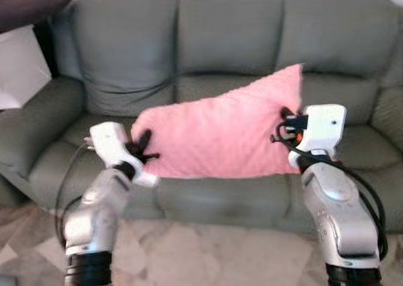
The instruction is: Move the pillow to the sofa
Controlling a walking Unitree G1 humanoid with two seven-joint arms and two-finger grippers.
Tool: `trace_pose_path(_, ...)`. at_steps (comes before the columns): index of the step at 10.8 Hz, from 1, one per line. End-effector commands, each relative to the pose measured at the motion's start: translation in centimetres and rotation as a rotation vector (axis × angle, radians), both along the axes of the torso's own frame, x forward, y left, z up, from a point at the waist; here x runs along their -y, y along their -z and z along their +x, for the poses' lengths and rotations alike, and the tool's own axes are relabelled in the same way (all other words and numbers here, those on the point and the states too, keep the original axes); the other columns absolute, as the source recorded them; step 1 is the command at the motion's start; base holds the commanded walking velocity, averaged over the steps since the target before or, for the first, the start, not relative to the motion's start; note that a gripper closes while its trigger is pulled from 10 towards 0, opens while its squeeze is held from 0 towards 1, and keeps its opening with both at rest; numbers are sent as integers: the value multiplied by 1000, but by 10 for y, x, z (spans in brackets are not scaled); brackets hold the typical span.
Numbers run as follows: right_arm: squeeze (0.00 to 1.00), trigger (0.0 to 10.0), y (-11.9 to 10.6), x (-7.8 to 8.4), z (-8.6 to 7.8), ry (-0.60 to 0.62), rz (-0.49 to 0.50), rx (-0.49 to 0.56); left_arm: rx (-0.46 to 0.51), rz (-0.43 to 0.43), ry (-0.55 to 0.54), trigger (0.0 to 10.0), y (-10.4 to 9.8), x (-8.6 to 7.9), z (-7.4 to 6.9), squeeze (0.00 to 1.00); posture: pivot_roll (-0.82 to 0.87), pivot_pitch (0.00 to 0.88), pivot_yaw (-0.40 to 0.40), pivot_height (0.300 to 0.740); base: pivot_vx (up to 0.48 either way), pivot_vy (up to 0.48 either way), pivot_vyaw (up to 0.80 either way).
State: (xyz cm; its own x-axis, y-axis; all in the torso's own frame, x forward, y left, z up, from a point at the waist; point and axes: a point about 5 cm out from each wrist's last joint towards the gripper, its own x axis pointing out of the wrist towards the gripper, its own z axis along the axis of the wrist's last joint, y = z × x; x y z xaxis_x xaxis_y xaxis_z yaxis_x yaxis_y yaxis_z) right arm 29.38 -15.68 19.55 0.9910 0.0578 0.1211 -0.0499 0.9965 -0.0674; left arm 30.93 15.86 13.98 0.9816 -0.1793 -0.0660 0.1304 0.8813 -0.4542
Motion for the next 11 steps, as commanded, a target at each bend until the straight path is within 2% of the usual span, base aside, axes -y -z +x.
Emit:
trace_pose_path(1, 0, 10000, -7, 5, -1, 21, -6, 32, 22, -8, 16, 10000, -6, 8, 2, 0, -205, 0, 21, 740, 0, 0, 0)
trace_pose_path(7, 0, 10000, -7, 6, 0, 22, -7, 31, 71, -35, 11, 10000, -11, 3, 3, 0, -208, 0, 20, 740, 0, 0, 0)
trace_pose_path(11, 0, 10000, -7, 5, -1, 24, -5, 33, 106, -43, 24, 10000, -13, 2, 2, 0, -210, 0, 23, 740, 408, 0, 0)
